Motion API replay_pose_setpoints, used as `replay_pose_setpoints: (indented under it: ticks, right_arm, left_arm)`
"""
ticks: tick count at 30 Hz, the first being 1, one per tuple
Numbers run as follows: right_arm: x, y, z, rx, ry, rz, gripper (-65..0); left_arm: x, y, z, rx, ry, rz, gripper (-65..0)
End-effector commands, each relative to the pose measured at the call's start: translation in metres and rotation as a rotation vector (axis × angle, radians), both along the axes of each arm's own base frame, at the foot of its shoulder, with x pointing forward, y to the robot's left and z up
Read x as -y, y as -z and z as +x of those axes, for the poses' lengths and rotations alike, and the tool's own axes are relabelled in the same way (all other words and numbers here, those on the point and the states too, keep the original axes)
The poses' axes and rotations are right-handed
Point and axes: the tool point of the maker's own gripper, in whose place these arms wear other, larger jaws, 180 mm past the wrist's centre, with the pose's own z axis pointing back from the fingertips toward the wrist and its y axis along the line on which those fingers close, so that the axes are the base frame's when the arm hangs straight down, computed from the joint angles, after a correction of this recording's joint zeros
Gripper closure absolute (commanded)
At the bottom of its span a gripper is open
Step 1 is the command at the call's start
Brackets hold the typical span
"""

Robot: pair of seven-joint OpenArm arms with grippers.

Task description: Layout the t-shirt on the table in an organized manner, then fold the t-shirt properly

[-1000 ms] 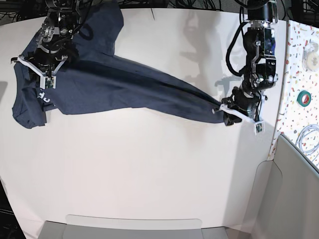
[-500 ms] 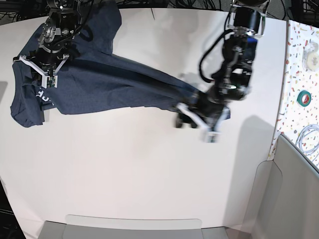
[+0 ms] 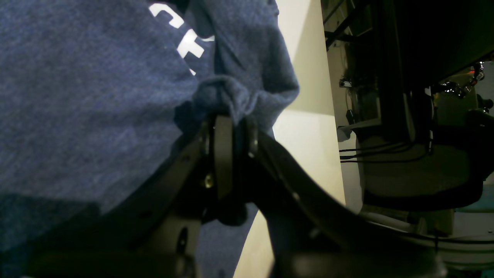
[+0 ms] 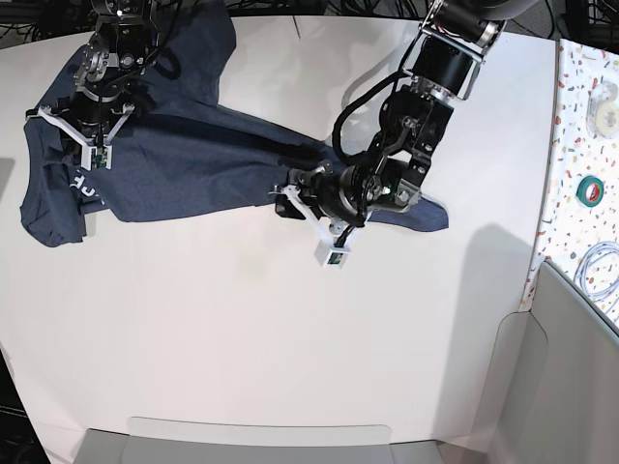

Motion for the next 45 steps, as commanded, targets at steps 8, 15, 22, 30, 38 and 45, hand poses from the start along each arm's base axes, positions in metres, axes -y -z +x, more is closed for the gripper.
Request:
replay_pose_setpoints:
  ticks: [8,15,22,30,38,45]
  right_arm:
    - [0.003,-0.011,0.004,0.033,-0.007,-0.032,0.0]
    - [0.003,-0.011,0.004,0.033,-0.007,-0.032,0.0]
    - [0.003,-0.011,0.004,0.034,-0.008,-0.032,0.0]
    - [0.003,-0.011,0.004,0.034,-0.008,-0.032,0.0]
    - [0.003,-0.012,0.004,0.034,-0.009,-0.034,0.0]
    - [0.003,-0.012,0.005,0.036,-0.009,-0.034,0.0]
  left_arm:
    - [0.018,-0.026,0.008,0.008,0.012,-0.121,-29.6]
    - [0.029,-0.024,0.003,-0.023,0.018,-0.156,-29.6]
    - [0.041,-0.017,0.009,-0.058,0.010,-0.167,-29.6]
    - [0.041,-0.020,0.016,-0.039,-0.020,-0.189,-11.9]
    - [0.041,-0.019,0.015,-0.031,-0.023,-0.190,0.0]
    - [0.043,-0.021,0.017,-0.032,-0.033,-0.196,-11.2]
